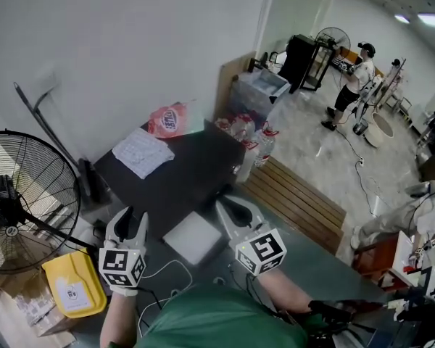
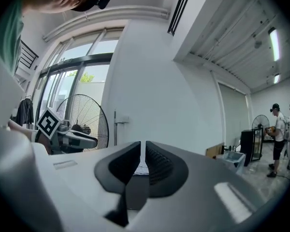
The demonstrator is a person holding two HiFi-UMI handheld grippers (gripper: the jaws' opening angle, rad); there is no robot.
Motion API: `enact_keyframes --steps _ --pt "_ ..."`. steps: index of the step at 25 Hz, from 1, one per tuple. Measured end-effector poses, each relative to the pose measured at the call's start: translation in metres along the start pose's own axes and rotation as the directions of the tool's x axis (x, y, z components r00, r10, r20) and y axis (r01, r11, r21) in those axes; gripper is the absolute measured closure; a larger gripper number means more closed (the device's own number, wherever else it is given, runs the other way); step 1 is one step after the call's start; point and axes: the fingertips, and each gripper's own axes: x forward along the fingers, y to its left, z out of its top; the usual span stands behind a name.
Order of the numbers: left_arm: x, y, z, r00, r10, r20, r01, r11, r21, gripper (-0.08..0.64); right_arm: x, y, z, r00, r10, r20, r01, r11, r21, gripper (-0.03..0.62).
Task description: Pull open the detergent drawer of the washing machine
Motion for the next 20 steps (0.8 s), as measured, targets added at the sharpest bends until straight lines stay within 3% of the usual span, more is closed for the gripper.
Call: enact_keyframes --steps 9,20 --pt "-0.003 -0.008 0.014 1.000 0.002 0.023 -0.003 0.999 0.045 0.413 -0.010 -0.008 0.011 0.998 -0.039 0.041 0.041 0.998 -0.049 0.561" --pt "-0.006 -0.017 0.016 0.999 0.013 0.031 -0.015 0.998 0.061 0.413 -0.017 -0.018 0.003 0.997 -0.058 0.044 0.060 0.997 -0.047 0.561"
